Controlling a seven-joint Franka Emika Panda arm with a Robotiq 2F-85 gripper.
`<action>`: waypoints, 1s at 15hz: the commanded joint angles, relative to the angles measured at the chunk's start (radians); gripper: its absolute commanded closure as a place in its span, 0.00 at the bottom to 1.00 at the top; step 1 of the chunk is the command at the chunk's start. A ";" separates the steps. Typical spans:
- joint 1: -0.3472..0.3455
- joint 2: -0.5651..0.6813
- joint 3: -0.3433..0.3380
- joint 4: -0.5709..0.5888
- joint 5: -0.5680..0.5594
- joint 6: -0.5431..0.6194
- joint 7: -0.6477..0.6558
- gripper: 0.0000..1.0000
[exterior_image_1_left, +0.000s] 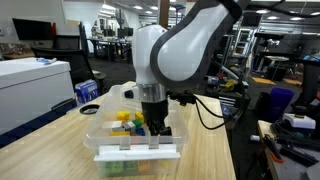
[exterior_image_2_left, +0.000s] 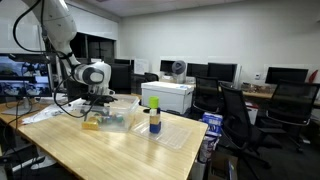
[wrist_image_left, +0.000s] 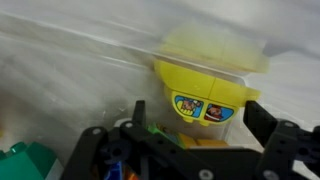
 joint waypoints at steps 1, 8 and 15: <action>0.037 0.038 -0.034 0.011 -0.089 0.034 0.116 0.00; 0.153 0.046 -0.221 0.045 -0.426 0.145 0.553 0.56; 0.188 0.044 -0.308 0.098 -0.548 0.116 0.831 0.54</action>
